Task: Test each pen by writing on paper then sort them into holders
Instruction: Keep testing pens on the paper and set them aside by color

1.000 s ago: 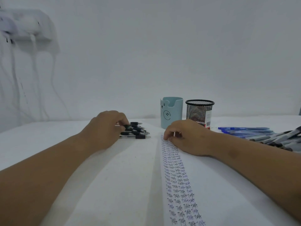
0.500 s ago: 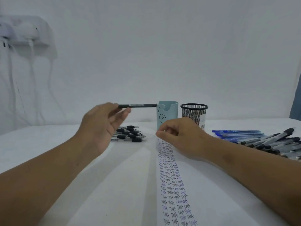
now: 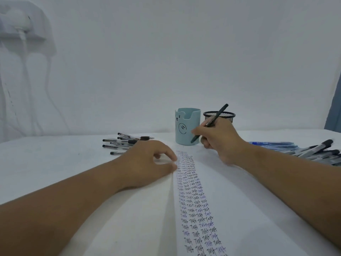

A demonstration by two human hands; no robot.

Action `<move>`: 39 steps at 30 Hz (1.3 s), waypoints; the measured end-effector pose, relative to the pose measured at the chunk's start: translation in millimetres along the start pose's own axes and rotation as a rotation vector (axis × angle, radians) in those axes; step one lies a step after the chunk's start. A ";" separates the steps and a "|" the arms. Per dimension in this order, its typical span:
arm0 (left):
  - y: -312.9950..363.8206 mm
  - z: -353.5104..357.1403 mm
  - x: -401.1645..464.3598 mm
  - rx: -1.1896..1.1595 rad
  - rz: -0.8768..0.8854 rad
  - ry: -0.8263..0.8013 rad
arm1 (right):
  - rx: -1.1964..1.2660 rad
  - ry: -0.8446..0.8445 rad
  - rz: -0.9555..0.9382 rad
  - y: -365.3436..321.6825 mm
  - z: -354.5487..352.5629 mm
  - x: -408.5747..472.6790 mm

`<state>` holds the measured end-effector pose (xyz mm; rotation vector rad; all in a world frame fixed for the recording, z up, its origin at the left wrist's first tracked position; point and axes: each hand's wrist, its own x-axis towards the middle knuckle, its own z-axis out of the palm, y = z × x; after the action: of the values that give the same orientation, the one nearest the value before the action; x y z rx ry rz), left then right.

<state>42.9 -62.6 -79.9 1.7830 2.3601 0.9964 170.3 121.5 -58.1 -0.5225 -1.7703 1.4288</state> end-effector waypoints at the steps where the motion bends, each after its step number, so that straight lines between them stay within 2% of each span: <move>1: -0.3 -0.2 0.2 0.011 0.004 -0.026 | -0.028 -0.032 0.029 3.6 -2.0 1.8; 5: 0.1 0.4 3.0 0.028 0.003 -0.037 | -0.152 -0.173 0.127 7.9 0.4 4.2; 14: -2.8 0.8 3.5 0.065 0.033 -0.067 | -0.495 -0.135 -0.033 16.6 7.5 4.8; 33: -0.3 0.3 1.1 0.089 0.039 -0.092 | -0.577 -0.156 -0.097 17.6 6.8 5.5; 36: -0.3 0.3 0.6 0.084 0.041 -0.088 | -0.493 -0.145 -0.080 20.3 5.1 6.2; 39: 0.4 -0.2 0.6 0.101 0.041 -0.093 | -0.280 -0.084 -0.041 20.9 4.2 6.9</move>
<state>42.9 -62.1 -79.3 1.8749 2.3667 0.7932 159.6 129.7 -76.0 -0.5734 -2.0510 1.1964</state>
